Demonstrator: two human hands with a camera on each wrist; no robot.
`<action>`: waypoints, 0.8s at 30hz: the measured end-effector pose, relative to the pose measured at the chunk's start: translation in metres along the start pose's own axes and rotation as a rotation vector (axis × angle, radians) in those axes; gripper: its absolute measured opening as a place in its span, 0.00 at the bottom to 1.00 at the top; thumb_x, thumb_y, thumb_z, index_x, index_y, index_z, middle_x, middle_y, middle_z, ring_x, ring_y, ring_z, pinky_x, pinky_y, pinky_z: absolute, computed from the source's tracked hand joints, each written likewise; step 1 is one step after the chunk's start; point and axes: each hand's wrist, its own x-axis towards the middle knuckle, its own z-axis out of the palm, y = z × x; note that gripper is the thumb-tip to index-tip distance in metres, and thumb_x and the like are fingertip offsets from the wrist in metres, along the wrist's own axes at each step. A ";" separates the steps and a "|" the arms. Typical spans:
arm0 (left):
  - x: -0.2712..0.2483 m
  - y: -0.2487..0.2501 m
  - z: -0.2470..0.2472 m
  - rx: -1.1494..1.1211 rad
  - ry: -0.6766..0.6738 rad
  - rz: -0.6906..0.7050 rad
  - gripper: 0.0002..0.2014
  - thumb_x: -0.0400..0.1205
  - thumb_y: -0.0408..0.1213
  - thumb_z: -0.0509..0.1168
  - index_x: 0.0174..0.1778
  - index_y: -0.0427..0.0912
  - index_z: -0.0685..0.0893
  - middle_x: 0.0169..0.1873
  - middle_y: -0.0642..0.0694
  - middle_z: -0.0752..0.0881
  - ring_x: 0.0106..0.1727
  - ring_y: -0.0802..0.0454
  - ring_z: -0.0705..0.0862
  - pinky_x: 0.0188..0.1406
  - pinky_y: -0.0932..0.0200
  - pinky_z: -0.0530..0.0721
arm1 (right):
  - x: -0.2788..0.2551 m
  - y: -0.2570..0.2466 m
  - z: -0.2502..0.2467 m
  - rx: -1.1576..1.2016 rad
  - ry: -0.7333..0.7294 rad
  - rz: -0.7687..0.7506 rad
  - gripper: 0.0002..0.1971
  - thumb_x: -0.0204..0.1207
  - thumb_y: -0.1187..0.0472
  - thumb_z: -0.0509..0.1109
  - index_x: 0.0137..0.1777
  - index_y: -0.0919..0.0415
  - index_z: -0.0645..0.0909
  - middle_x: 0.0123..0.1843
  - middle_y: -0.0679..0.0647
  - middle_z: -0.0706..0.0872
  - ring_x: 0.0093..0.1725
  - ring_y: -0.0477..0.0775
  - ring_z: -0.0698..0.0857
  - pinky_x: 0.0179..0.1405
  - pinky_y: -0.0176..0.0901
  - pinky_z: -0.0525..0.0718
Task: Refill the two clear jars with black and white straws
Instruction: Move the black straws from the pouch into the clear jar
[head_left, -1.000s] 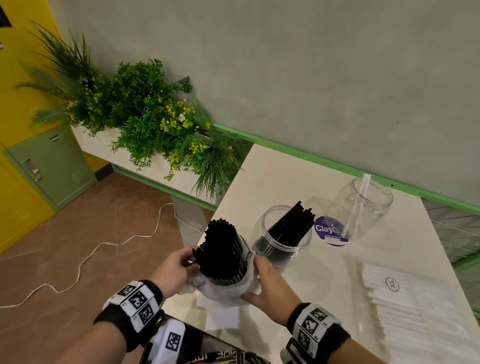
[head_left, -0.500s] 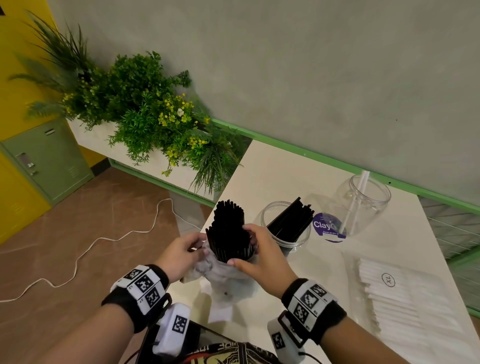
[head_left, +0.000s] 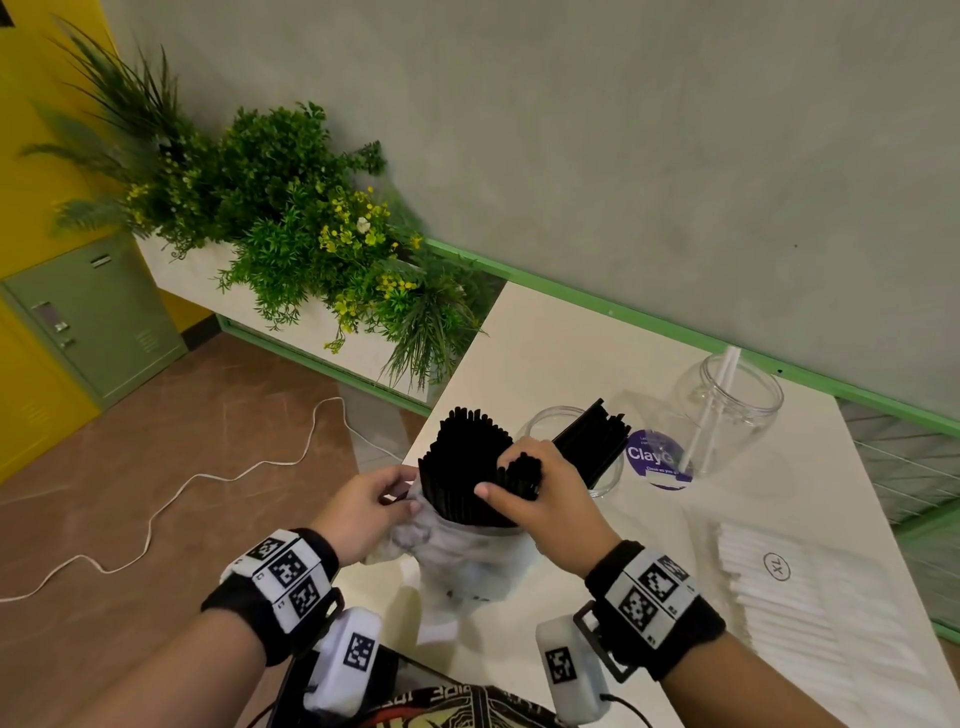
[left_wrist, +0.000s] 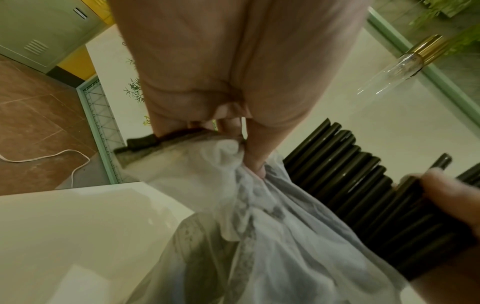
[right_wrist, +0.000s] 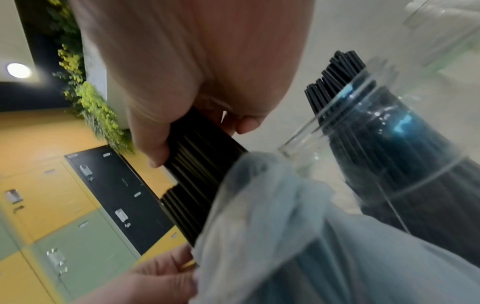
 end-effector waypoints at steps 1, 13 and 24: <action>0.001 0.000 0.000 0.003 -0.006 0.001 0.14 0.78 0.24 0.68 0.53 0.48 0.84 0.44 0.43 0.89 0.44 0.54 0.84 0.53 0.54 0.81 | 0.002 -0.004 -0.003 0.028 0.008 -0.002 0.12 0.72 0.55 0.77 0.38 0.44 0.74 0.38 0.41 0.78 0.46 0.49 0.77 0.47 0.35 0.75; 0.007 0.000 0.002 -0.024 0.009 0.002 0.16 0.78 0.22 0.67 0.50 0.51 0.83 0.41 0.47 0.85 0.44 0.54 0.82 0.47 0.66 0.80 | -0.010 -0.003 0.015 0.178 0.299 0.011 0.14 0.72 0.44 0.69 0.47 0.53 0.75 0.38 0.50 0.80 0.40 0.47 0.80 0.44 0.41 0.79; 0.006 0.005 0.009 -0.028 0.046 -0.012 0.17 0.78 0.21 0.66 0.47 0.53 0.82 0.38 0.52 0.85 0.42 0.57 0.82 0.46 0.68 0.80 | -0.013 0.020 0.039 -0.072 0.311 -0.105 0.26 0.65 0.55 0.81 0.55 0.44 0.67 0.53 0.44 0.73 0.55 0.38 0.75 0.57 0.25 0.70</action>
